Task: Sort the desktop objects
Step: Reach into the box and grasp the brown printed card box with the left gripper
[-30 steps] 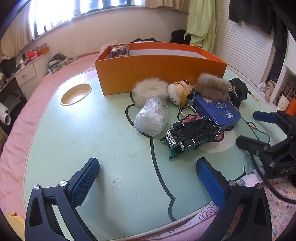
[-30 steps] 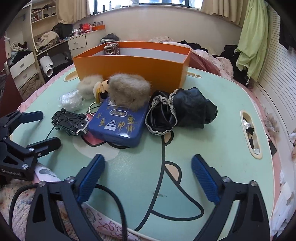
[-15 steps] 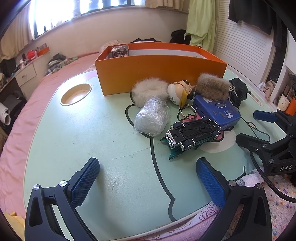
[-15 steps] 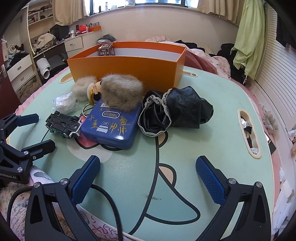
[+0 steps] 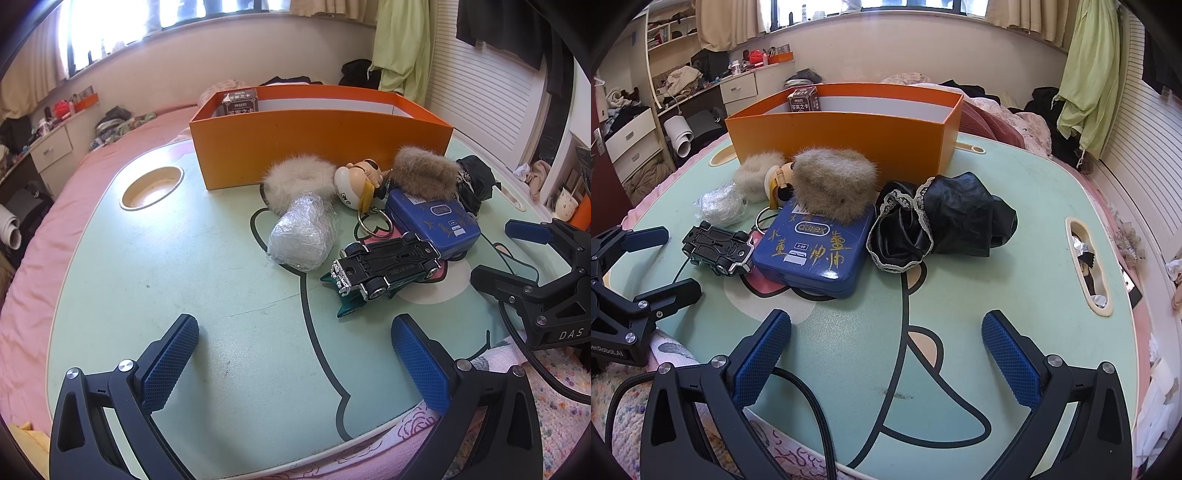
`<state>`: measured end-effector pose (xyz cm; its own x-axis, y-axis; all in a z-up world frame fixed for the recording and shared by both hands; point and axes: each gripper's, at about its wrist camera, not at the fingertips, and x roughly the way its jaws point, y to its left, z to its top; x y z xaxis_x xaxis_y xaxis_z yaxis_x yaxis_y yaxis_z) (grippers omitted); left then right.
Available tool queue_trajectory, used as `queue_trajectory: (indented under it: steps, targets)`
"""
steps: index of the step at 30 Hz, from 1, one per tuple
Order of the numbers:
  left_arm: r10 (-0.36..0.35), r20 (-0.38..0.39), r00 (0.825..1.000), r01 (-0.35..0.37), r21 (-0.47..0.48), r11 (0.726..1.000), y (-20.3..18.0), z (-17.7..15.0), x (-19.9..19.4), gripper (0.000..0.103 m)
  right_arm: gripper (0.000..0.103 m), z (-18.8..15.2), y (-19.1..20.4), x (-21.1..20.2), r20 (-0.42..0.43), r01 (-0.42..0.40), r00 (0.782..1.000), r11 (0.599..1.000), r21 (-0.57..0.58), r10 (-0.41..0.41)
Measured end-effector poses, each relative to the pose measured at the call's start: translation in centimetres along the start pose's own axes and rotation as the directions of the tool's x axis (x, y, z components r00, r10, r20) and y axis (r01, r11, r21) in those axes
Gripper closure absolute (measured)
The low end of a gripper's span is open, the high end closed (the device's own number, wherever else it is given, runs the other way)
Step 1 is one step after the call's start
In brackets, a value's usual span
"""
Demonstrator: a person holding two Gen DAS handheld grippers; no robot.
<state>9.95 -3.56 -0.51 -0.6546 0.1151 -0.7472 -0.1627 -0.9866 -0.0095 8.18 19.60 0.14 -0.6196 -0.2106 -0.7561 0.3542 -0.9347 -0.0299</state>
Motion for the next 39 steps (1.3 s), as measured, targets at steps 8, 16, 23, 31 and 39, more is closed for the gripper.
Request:
queue_trajectory:
  steps: [8,16,23,31,39]
  targets:
    - [0.078,0.033,0.996,-0.078,-0.002,0.997,0.3,1.0,-0.8,0.019,0.0,0.0,0.1,-0.1,0.0,-0.001,1.0,1.0,0.001,0.001]
    - [0.02,0.224,0.974,-0.034,0.059,0.998,0.8,10.1,-5.5,0.026,0.0,0.0,0.1,-0.1,0.0,-0.002,1.0,1.0,0.001,0.002]
    - [0.099,0.075,0.992,-0.105,0.084,0.991,2.1,19.0,2.0,0.06,0.0,0.0,0.1,-0.1,0.001,-0.003,1.0,1.0,0.0,0.003]
    - [0.179,-0.073,0.981,-0.175,0.06,0.983,1.9,22.6,8.6,0.062,0.0,0.2,0.1,-0.2,0.003,-0.003,1.0,1.0,0.002,0.003]
    - [0.298,-0.123,0.947,-0.283,0.125,0.951,1.3,23.4,11.2,0.062,0.0,0.3,0.0,-0.1,0.007,-0.005,1.0,1.0,0.002,0.005]
